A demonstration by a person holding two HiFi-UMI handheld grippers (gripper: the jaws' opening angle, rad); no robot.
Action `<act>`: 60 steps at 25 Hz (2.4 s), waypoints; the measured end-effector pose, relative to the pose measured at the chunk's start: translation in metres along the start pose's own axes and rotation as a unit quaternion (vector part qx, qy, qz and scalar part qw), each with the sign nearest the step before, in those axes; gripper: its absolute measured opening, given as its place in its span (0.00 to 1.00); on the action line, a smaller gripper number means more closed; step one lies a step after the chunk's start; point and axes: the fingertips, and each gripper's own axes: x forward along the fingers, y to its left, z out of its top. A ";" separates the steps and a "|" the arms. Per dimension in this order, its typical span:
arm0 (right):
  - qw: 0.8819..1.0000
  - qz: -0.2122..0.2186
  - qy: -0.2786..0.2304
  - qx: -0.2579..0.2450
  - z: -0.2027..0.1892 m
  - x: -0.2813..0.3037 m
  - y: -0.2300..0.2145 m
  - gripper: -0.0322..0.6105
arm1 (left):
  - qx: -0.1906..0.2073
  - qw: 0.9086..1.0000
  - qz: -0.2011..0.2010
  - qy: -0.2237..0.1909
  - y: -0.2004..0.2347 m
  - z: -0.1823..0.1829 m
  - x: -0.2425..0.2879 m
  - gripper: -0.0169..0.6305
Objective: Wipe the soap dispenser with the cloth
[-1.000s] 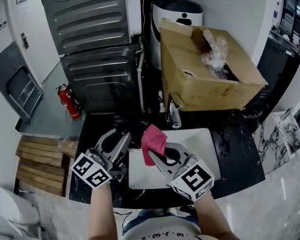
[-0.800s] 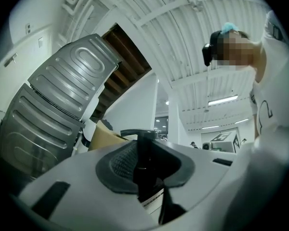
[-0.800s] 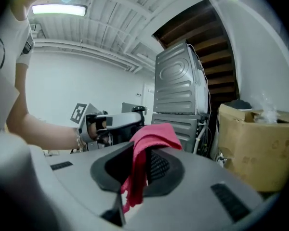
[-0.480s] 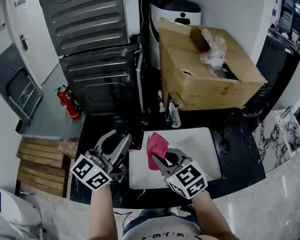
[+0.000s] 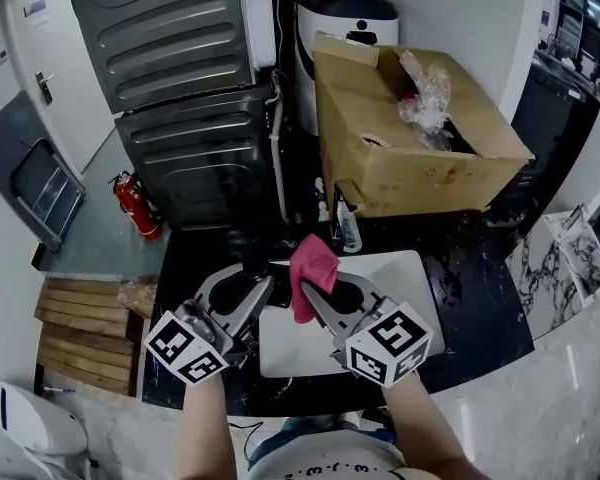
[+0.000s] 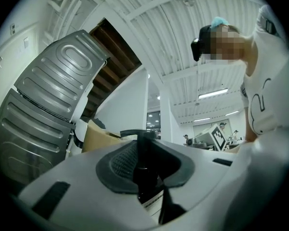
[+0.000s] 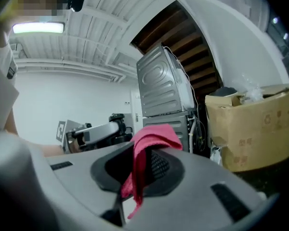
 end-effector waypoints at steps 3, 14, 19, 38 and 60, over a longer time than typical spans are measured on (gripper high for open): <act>1.000 -0.011 0.021 0.001 -0.010 0.003 -0.004 0.12 | 0.002 1.000 -0.007 -0.004 -0.002 0.002 -0.003 0.17; 0.988 -0.031 0.146 0.027 -0.081 0.008 -0.013 0.12 | 0.028 0.999 -0.012 0.034 -0.002 -0.010 -0.013 0.17; 0.985 -0.032 0.163 0.049 -0.097 0.006 -0.010 0.12 | 0.026 0.994 0.003 0.105 0.013 -0.045 -0.046 0.17; 0.975 -0.009 0.191 0.110 -0.134 0.014 0.007 0.12 | 0.053 0.977 0.038 0.202 0.083 -0.106 -0.144 0.35; 0.976 0.030 0.174 0.130 -0.132 0.016 0.021 0.12 | 0.038 0.925 0.333 0.176 0.079 -0.103 -0.172 0.32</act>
